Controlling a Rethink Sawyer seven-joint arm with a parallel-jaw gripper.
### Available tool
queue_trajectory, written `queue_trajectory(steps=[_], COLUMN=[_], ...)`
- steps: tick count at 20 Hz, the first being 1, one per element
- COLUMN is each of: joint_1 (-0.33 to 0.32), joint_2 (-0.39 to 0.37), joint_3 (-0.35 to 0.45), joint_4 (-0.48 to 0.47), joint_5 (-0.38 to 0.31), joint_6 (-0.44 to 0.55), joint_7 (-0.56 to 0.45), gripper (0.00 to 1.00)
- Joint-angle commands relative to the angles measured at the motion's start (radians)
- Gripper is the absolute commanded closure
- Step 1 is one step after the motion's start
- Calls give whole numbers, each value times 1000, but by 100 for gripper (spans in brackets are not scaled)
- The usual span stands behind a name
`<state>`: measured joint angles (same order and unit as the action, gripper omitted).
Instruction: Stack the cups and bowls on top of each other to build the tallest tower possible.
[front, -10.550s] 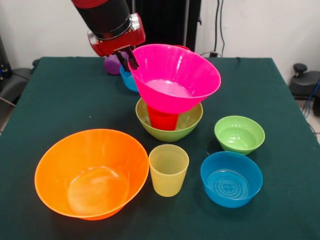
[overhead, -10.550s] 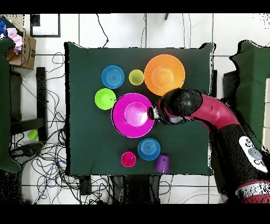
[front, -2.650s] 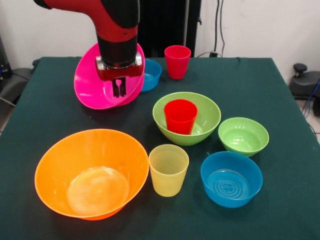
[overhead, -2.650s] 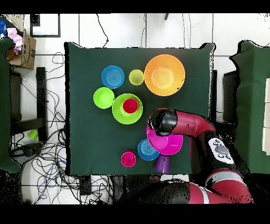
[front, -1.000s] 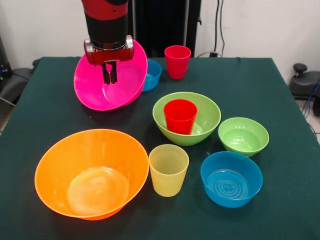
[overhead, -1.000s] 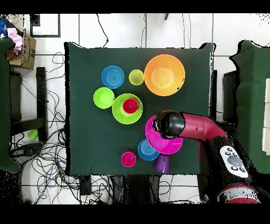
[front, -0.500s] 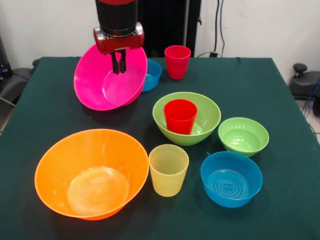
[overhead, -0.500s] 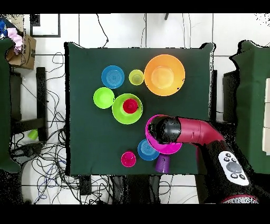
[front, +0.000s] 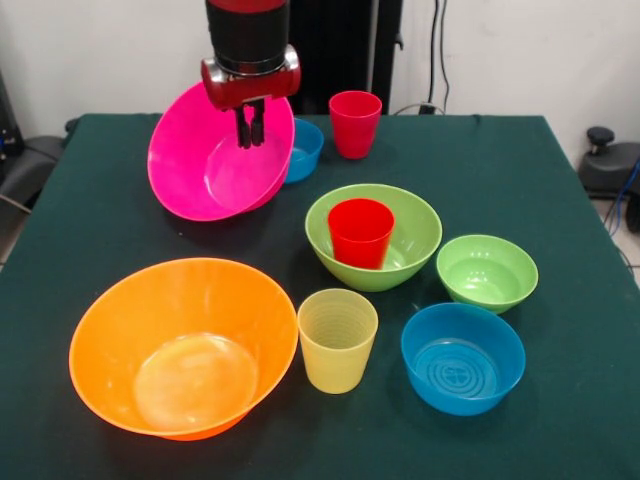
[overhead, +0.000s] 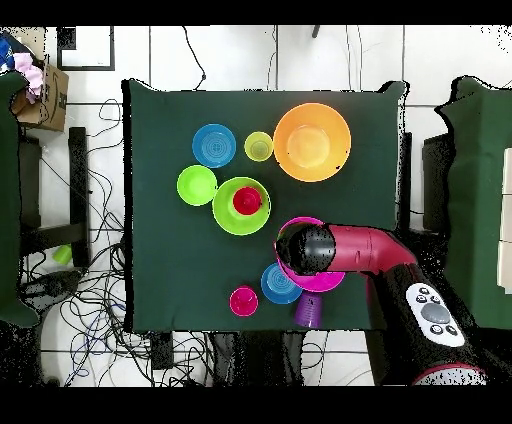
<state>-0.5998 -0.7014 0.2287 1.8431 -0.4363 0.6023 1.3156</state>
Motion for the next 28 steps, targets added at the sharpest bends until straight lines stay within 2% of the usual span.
queue_trajectory(steps=[1, 4, 6, 8, 9, 11, 14, 18, 19, 28], joint_1=[-53, -84, -88, -95, -94, -117, -115, -129, -129, -103], joint_2=[93, 124, 112, 136, 154, 192, 214, 227, 229, 220], joint_3=[126, 148, 148, 143, 126, 135, 115, 140, 140, 117], joint_4=[-11, -27, -32, -47, -62, -82, -100, -98, -104, -131], joint_5=[-113, -142, -152, -162, -160, -130, -117, -116, -115, -124], joint_6=[-70, -80, -60, -81, -91, -42, -36, -29, -17, -5], joint_7=[-131, -148, -137, -104, -65, -64, -19, -47, -45, -22], gripper=[100, 100, 100, 100, 100, 100, 100, 100, 0, 0])
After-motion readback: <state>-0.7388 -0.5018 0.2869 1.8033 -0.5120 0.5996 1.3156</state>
